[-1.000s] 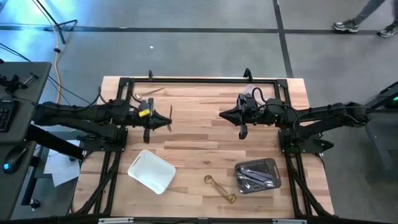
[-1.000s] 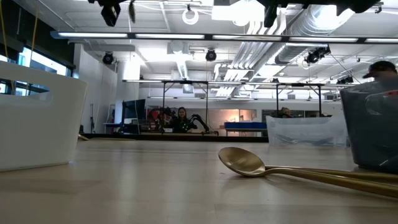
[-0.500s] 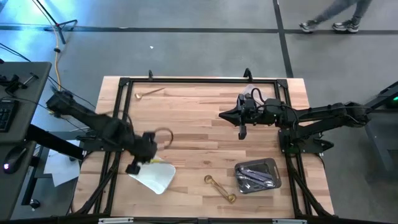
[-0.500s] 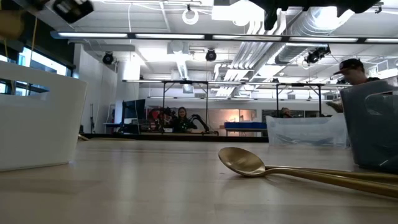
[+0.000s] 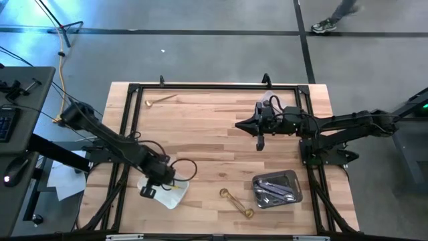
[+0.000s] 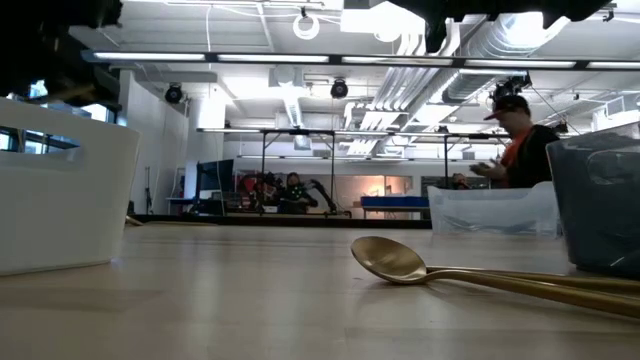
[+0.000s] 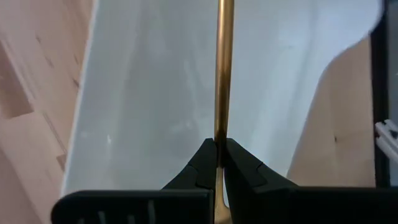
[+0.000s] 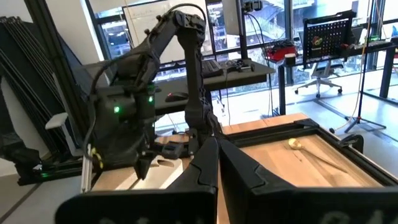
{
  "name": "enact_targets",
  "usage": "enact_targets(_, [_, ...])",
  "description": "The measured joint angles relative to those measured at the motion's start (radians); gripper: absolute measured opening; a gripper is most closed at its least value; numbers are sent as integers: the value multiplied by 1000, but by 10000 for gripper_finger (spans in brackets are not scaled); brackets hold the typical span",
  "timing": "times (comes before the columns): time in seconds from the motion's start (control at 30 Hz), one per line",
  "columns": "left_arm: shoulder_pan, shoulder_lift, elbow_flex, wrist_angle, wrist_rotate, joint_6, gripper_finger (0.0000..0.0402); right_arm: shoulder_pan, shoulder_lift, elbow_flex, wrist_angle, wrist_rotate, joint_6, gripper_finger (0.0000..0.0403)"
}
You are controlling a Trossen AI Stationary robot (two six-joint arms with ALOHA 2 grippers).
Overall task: Sort silverware by color (type)
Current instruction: Put the gold spoon into the white bin
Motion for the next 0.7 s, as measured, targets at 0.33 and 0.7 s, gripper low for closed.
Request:
enact_targets(0.33, [2,154,0,21,4,37,1,0,0,0,-12,0,-6,0])
enact_targets(0.7, [25,241,0,26,1,-14,23,0,0,0,-14,0,-5,0])
